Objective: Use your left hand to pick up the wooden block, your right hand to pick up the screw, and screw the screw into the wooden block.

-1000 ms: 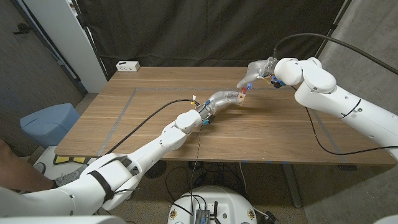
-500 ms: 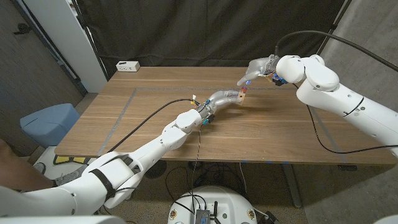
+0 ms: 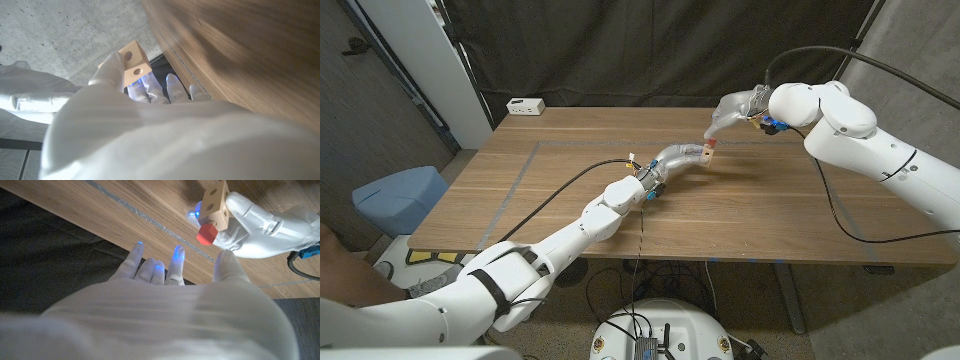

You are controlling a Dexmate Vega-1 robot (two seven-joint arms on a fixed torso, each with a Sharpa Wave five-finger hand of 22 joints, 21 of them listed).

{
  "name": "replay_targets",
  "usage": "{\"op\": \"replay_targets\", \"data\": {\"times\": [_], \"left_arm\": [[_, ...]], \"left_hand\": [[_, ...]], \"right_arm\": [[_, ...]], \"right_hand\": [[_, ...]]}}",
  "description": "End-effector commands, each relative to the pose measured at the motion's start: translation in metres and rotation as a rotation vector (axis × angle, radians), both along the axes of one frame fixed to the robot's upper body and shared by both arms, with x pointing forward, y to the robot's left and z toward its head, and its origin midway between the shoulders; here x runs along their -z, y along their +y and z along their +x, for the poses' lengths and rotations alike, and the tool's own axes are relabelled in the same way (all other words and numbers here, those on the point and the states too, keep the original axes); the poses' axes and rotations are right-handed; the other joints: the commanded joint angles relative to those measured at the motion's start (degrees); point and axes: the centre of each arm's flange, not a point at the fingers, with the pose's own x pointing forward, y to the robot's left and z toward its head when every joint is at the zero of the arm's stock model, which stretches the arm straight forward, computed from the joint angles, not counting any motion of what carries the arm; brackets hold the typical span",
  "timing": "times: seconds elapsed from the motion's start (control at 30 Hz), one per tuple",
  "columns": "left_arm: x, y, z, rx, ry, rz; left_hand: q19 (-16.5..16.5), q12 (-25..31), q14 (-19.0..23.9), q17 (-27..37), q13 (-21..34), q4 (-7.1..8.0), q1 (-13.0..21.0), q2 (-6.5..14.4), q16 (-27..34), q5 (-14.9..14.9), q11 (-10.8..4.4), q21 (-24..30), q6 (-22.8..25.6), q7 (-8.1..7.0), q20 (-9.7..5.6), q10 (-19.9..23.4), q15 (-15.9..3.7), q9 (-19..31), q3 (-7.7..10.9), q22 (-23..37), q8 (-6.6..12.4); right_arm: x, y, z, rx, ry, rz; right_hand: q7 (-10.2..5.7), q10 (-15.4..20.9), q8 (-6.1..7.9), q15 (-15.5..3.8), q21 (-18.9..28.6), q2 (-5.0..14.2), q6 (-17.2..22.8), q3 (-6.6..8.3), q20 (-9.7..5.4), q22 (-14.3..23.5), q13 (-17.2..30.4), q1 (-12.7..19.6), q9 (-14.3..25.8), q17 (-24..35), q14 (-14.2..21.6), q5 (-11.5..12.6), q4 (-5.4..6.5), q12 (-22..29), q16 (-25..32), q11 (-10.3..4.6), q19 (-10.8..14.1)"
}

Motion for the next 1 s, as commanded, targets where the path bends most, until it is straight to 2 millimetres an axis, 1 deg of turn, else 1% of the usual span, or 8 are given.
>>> {"op": "replay_targets", "data": {"times": [0.03,0.2,0.37,0.47,0.57,0.73,0.9,1.0], "left_arm": [[0.0017,0.0005,0.0005,0.0,-0.013,-0.026],[0.0022,0.0011,-0.0002,-0.001,-0.016,-0.029],[0.0025,0.0016,-0.001,-0.003,-0.019,-0.033],[0.0031,0.0017,-0.0015,-0.002,-0.018,-0.034],[0.004,0.0018,-0.0018,-0.002,-0.018,-0.036],[0.0046,0.0019,-0.0023,-0.001,-0.023,-0.04],[0.0049,0.0019,-0.0028,-0.003,-0.025,-0.039],[0.005,0.0016,-0.0031,-0.003,-0.025,-0.039]], "left_hand": [[0.0,-0.2,0.6,0.3,0.1,0.01,-0.1,0.4,0.1,0.3,-0.32,0.3,2.6,-0.68,-0.15,0.2,-3.25,0.3,0.1,0.2,0.49],[0.0,-0.2,0.7,0.3,0.1,-0.04,0.0,0.3,0.2,0.3,-0.26,0.3,2.7,-0.57,-0.23,0.3,-3.29,0.3,0.05,0.2,0.5],[0.0,-0.2,0.7,0.3,0.1,-0.05,0.0,0.3,0.2,0.3,-0.3,0.3,2.8,-0.66,-0.28,0.3,-3.25,0.3,-0.01,0.2,0.55],[0.0,-0.1,0.7,0.3,0.1,-0.07,0.0,0.3,0.2,0.3,-0.3,0.3,2.8,-0.75,-0.3,0.3,-3.26,0.3,-0.03,0.2,0.53],[0.0,-0.2,0.6,0.3,0.1,0.01,0.0,0.4,0.2,0.3,-0.22,0.3,2.6,-0.59,-0.24,0.2,-3.21,0.3,-0.03,0.2,0.47],[0.0,-0.2,0.7,0.3,0.1,0.03,-0.1,0.3,0.2,0.2,-0.29,0.3,2.7,-0.7,-0.32,0.2,-3.29,0.3,-0.1,0.2,0.51],[0.0,-0.2,0.8,0.3,0.0,0.07,-0.1,0.4,0.2,0.2,-0.29,0.3,2.7,-0.71,-0.33,0.3,-3.3,0.3,-0.13,0.2,0.49],[0.0,-0.2,0.7,0.3,0.0,0.15,-0.2,0.4,0.2,0.2,-0.25,0.2,2.6,-0.72,-0.28,0.1,-3.25,0.3,-0.12,0.2,0.47]], "right_arm": [[-0.0063,0.0019,-0.006,-0.036,0.052,-0.014],[-0.0076,0.0038,-0.0075,-0.039,0.071,-0.027],[-0.0074,0.0048,-0.0074,-0.04,0.082,-0.041],[-0.0069,0.0048,-0.0075,-0.034,0.081,-0.051],[-0.006,0.0045,-0.0081,-0.029,0.072,-0.058],[-0.0044,0.0032,-0.0076,-0.022,0.062,-0.058],[-0.0028,0.0023,-0.0067,-0.024,0.043,-0.051],[-0.0019,0.0023,-0.0057,-0.023,0.042,-0.048]], "right_hand": [[-0.25,-1.8,-0.84,0.47,-0.3,-0.03,-1.3,0.63,0.34,0.1,0.2,1.8,0.1,0.1,-1.7,0.6,-0.67,-0.2,-0.5,-0.08,-1.0],[-0.37,-3.5,-2.11,0.81,-0.3,-0.28,-3.4,1.37,0.77,0.1,0.3,3.7,0.2,0.0,-2.7,0.7,-1.14,-0.1,-0.5,-0.28,-1.9],[-1.78,-5.6,-3.18,1.02,-0.2,-0.78,-5.0,2.41,1.17,0.0,0.3,6.5,0.3,0.0,-4.1,0.8,-1.6,-0.1,-0.6,-0.93,-2.4],[-2.97,-6.4,-3.51,0.61,-0.1,-1.19,-5.3,2.97,1.26,0.0,0.3,8.2,0.3,0.0,-4.5,0.8,-1.69,0.0,-0.5,-2.02,-2.5],[-4.14,-6.7,-3.53,0.17,0.0,-1.41,-5.1,3.26,1.45,0.0,0.3,9.1,0.4,0.0,-4.7,0.8,-1.65,0.1,-0.4,-2.35,-2.5],[-4.85,-6.8,-3.28,-0.04,0.0,-1.83,-4.2,3.47,1.45,0.0,0.3,9.9,0.5,0.0,-4.8,0.7,-1.55,0.3,-0.3,-3.1,-2.5],[-4.87,-6.2,-2.34,-0.57,0.3,-1.93,-1.8,3.68,1.1,0.0,0.4,10.3,0.6,0.1,-4.3,0.5,-1.15,0.7,0.1,-3.65,-2.0],[-4.36,-5.8,-1.9,-0.73,0.3,-2.03,-0.6,3.76,0.84,0.0,0.4,10.4,0.7,0.2,-4.1,0.4,-0.99,0.9,0.3,-3.75,-1.8]]}}
